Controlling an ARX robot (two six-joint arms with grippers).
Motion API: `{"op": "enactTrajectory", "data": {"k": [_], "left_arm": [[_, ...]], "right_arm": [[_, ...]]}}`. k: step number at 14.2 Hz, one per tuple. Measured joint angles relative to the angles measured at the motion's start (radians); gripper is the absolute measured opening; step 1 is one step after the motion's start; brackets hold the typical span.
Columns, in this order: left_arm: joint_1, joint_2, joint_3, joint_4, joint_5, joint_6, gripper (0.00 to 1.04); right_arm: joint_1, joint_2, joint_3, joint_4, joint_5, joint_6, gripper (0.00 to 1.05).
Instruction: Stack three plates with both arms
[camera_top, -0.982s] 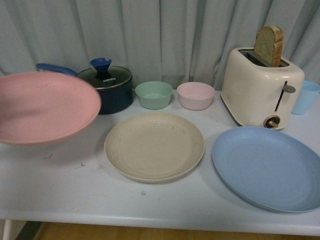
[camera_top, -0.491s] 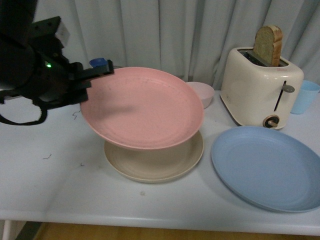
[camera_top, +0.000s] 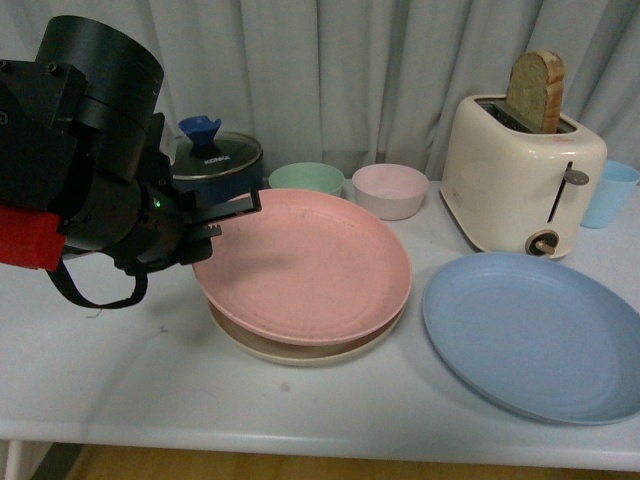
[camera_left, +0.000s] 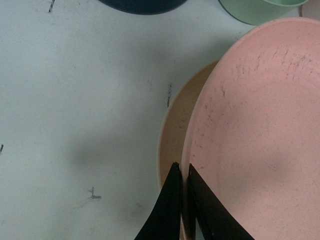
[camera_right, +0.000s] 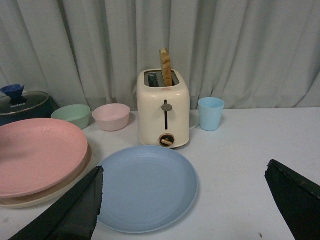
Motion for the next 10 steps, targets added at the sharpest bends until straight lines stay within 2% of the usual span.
{"op": "enactTrajectory", "data": {"k": [9, 10], "left_arm": [[-0.026, 0.048, 0.001, 0.036, -0.029, -0.005, 0.02], [-0.028, 0.048, 0.002, 0.051, -0.023, -0.015, 0.11]], "right_arm": [[0.0, 0.0, 0.0, 0.0, 0.0, 0.0, 0.98], [0.0, 0.0, 0.0, 0.0, 0.0, 0.0, 0.98]]}}
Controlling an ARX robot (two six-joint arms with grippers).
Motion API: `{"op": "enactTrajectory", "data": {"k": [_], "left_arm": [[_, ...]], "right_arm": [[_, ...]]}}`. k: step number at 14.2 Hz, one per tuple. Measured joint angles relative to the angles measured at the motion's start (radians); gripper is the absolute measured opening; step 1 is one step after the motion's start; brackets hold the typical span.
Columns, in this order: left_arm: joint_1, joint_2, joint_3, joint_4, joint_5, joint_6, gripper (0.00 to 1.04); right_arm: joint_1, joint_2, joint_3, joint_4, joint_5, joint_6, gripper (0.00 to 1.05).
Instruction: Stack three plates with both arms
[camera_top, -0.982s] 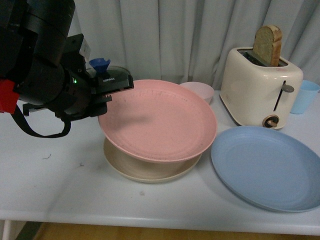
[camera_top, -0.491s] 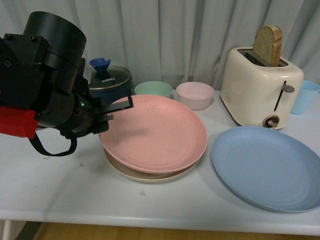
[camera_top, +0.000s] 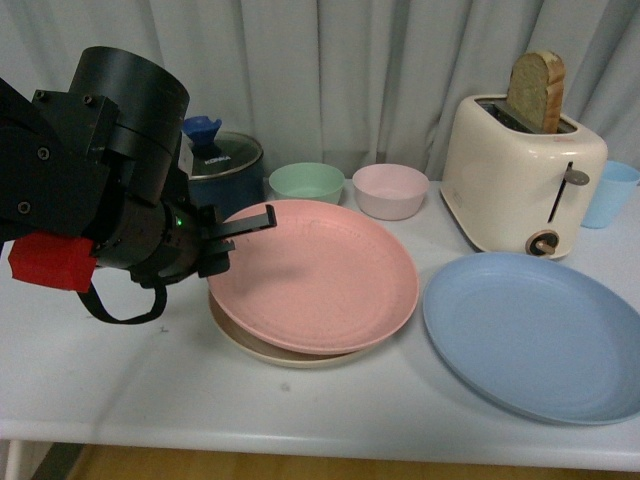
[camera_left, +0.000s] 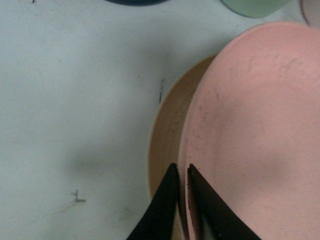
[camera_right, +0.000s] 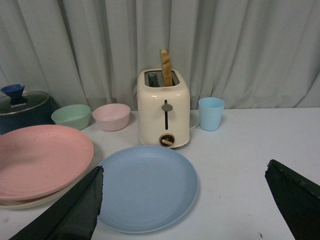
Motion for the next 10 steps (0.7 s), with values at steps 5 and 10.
{"op": "enactTrajectory", "data": {"k": [5, 10], "left_arm": [[0.017, -0.055, -0.018, 0.073, 0.015, -0.032, 0.72], [-0.009, -0.365, -0.166, 0.264, 0.0, 0.047, 0.98]], "right_arm": [[0.0, 0.0, 0.0, 0.0, 0.0, 0.0, 0.98], [0.0, 0.0, 0.0, 0.0, 0.0, 0.0, 0.98]]}}
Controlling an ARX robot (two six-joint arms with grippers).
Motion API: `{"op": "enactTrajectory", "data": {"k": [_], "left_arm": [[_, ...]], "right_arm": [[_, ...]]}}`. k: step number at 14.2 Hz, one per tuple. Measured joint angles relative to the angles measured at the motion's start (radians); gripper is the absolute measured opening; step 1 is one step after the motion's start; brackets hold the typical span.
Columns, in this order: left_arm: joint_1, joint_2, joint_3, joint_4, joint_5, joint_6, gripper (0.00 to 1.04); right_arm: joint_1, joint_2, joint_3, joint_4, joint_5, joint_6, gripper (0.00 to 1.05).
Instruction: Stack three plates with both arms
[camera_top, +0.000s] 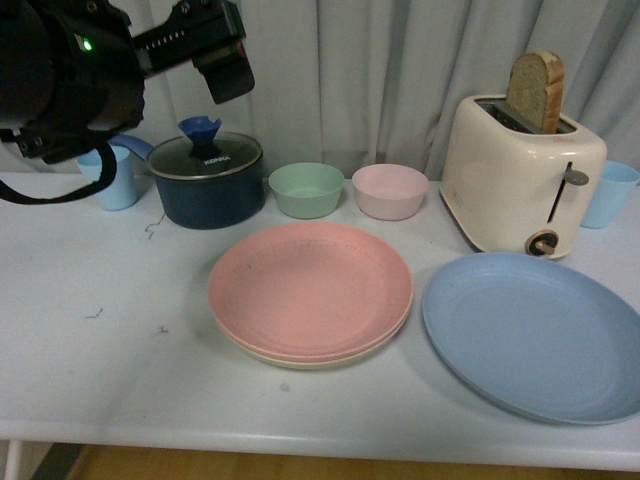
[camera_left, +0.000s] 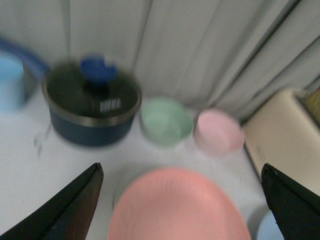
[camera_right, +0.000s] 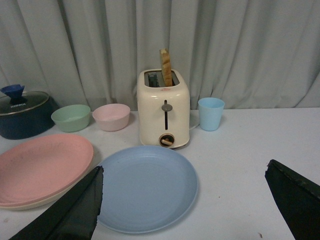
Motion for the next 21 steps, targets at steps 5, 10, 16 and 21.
{"op": "enactTrajectory", "data": {"k": [5, 10, 16, 21], "left_arm": [[0.1, -0.373, -0.483, 0.392, -0.052, 0.351, 0.34], [0.185, -0.597, -0.706, 0.382, 0.037, 0.371, 0.02], [0.294, -0.889, -0.864, 0.28, 0.157, 0.372, 0.02], [0.295, -1.123, -0.9, 0.06, 0.157, 0.372, 0.02]], "right_arm": [[0.0, 0.0, 0.0, 0.0, 0.0, 0.0, 0.98], [0.0, 0.0, 0.0, 0.0, 0.0, 0.0, 0.98], [0.0, 0.0, 0.0, 0.0, 0.0, 0.0, 0.98], [0.0, 0.0, 0.0, 0.0, 0.0, 0.0, 0.98]]}}
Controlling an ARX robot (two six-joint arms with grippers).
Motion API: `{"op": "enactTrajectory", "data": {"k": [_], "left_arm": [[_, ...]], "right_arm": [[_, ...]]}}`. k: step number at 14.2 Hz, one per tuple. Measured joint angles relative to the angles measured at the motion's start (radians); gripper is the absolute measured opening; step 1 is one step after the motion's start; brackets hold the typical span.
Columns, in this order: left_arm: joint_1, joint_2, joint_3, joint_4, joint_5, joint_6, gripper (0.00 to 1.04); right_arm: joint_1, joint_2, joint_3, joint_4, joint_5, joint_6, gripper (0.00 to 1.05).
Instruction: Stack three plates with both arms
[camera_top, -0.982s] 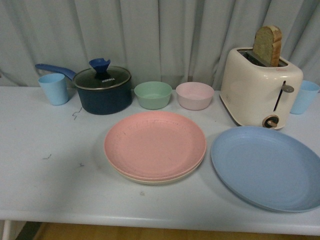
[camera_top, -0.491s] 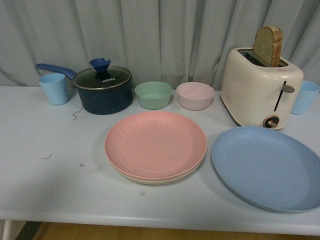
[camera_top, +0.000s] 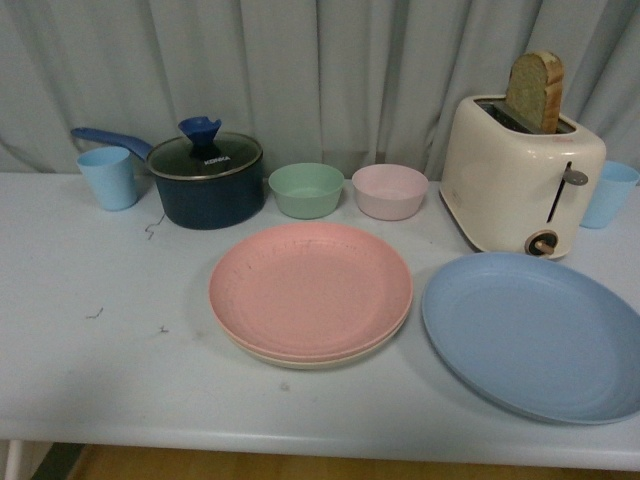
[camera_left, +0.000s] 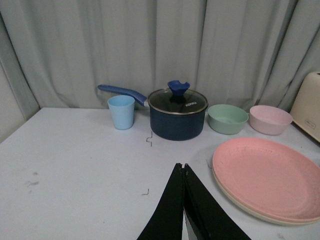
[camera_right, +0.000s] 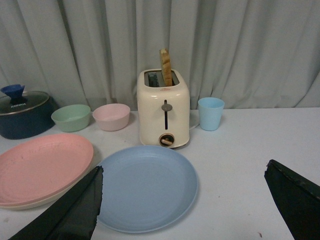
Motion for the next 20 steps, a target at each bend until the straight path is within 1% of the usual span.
{"op": "enactTrajectory", "data": {"k": [9, 15, 16, 17, 18, 20], "left_arm": [[0.0, -0.263, 0.0, -0.252, 0.0, 0.0, 0.02], [0.0, -0.381, 0.0, -0.377, 0.0, 0.0, 0.02], [0.0, -0.488, 0.0, -0.533, 0.003, 0.0, 0.02], [0.0, -0.533, 0.002, -0.513, 0.002, 0.0, 0.02], [0.0, -0.533, 0.0, -0.537, -0.001, 0.0, 0.02], [0.0, -0.533, 0.0, -0.529, 0.0, 0.0, 0.02]], "right_arm": [[0.0, 0.0, 0.0, 0.0, 0.0, 0.0, 0.98], [0.0, 0.0, 0.0, 0.0, 0.0, 0.0, 0.98], [0.0, 0.0, 0.0, 0.0, 0.0, 0.0, 0.98], [0.0, 0.0, 0.0, 0.0, 0.0, 0.0, 0.98], [0.0, 0.0, 0.0, 0.002, 0.0, 0.0, 0.98], [0.0, 0.0, 0.0, 0.0, 0.0, 0.0, 0.98]]}}
